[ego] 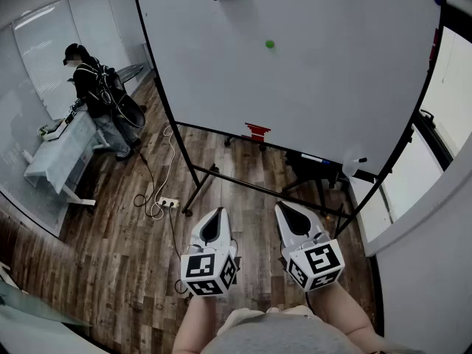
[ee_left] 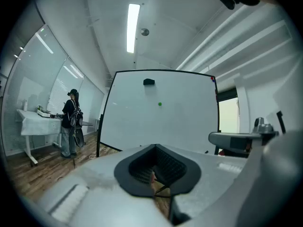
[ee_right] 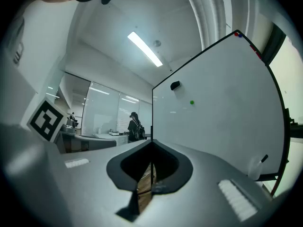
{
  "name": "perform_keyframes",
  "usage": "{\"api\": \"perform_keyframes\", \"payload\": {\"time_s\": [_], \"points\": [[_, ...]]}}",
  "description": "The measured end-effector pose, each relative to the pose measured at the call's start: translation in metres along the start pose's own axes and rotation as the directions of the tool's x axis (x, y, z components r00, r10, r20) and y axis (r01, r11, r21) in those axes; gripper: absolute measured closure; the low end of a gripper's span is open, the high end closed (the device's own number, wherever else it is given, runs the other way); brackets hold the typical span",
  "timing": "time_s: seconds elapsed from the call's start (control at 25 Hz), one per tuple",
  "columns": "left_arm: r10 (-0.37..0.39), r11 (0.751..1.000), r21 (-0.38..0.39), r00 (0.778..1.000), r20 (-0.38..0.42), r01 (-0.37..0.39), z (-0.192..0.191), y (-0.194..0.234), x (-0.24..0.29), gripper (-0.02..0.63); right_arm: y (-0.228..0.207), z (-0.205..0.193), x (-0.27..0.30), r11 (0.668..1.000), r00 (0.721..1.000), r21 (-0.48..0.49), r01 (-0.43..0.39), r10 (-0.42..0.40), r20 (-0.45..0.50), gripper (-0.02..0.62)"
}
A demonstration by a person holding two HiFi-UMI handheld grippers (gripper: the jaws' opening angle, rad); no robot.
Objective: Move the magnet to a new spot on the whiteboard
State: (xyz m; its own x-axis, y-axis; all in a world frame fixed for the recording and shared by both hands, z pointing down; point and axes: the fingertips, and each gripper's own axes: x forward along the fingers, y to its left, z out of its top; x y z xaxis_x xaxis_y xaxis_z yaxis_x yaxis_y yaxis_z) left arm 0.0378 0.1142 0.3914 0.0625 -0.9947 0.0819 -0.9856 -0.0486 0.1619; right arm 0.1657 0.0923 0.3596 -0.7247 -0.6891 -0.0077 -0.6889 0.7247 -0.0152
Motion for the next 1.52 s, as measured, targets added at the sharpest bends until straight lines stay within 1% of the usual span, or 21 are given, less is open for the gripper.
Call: {"api": "perform_keyframes", "payload": {"time_s": [0.2,0.36,0.56,0.76,1.0,1.32,1.52], "points": [[0.020,1.000,0.005,1.000,-0.001,-0.020,-0.001,0.000,-0.013,0.609,0.008,0.003,-0.008,1.000,1.000,0.004,-0.014,0.014,0.002,0.595],[0.020,1.000,-0.012,1.000,0.001,-0.020,-0.001,-0.007,-0.015,0.609,0.008,0.006,-0.013,1.000,1.000,0.001,-0.025,0.025,0.005,0.595],[0.023,0.999,-0.028,1.000,-0.003,-0.023,-0.006,-0.021,-0.012,0.609,0.002,0.008,-0.021,0.998,0.998,0.025,-0.055,0.055,0.017,0.593],[0.029,0.999,-0.031,1.000,-0.004,-0.029,-0.011,-0.034,-0.007,0.609,-0.009,0.005,-0.025,0.998,0.998,0.014,-0.056,0.056,0.012,0.592],[0.043,0.998,-0.039,0.999,-0.009,-0.043,-0.016,-0.040,-0.002,0.609,-0.020,-0.003,-0.023,0.998,0.998,0.029,-0.057,0.057,0.002,0.592],[0.026,0.999,-0.040,1.000,0.001,-0.026,-0.011,-0.031,0.023,0.609,-0.031,-0.002,0.002,0.998,0.998,0.028,-0.054,0.054,0.011,0.592],[0.000,0.999,-0.041,1.000,0.003,0.000,-0.009,-0.004,0.060,0.609,-0.040,-0.008,0.043,0.998,0.999,0.045,-0.043,0.042,0.018,0.592]]}}
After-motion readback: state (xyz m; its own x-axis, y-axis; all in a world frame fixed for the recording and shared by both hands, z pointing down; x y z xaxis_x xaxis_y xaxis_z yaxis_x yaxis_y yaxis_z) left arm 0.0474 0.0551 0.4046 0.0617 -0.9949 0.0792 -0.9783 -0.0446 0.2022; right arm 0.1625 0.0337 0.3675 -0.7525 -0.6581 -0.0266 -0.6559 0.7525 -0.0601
